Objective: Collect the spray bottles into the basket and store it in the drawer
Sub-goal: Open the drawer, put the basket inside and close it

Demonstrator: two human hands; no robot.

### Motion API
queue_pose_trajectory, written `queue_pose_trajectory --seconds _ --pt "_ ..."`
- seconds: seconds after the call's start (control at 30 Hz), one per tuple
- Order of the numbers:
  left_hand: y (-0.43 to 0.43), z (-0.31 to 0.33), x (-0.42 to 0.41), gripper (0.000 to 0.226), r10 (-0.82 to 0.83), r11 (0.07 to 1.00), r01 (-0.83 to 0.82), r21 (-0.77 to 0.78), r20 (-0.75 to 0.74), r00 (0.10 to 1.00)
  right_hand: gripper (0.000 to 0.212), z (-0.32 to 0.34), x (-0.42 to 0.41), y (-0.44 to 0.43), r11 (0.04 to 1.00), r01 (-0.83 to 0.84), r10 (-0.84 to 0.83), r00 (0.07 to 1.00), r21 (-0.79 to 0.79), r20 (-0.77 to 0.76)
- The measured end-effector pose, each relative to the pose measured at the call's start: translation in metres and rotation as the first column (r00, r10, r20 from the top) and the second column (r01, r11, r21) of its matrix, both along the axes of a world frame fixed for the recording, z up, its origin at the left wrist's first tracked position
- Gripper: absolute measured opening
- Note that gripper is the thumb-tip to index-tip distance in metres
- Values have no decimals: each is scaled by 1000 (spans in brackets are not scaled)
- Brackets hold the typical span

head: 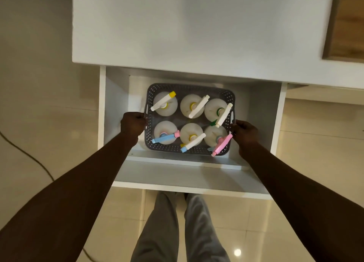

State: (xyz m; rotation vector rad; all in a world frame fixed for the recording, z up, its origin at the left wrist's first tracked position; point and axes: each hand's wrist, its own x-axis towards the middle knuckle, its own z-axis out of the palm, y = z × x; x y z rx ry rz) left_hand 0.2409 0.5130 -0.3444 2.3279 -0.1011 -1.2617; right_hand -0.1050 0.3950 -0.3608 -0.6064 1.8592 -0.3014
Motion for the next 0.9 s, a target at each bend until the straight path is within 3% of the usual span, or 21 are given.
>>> queue_pose_trajectory --seconds 0.33,0.47,0.6,0.7,0.8,0.9 --pt "-4 -17 3 23 -61 998 60 15 30 998 31 -12 -3 -3 999 19 -19 1000 40 -7" --pt "1 7 -2 35 -197 978 186 98 115 974 45 19 -1 0 997 -17 19 999 72 -28" --pt "36 76 -8 30 -300 940 336 -50 346 889 45 95 -11 24 949 -314 315 945 22 -92" --pt "84 130 -5 30 -281 897 419 -143 549 787 35 151 -39 54 803 -592 553 783 -71 -285" --pt "130 162 2 43 -288 935 355 6 597 749 40 185 -78 84 752 -656 554 684 -69 -475" --pt "166 166 3 61 -133 988 87 129 411 902 58 190 -110 108 827 -550 530 696 116 -484"
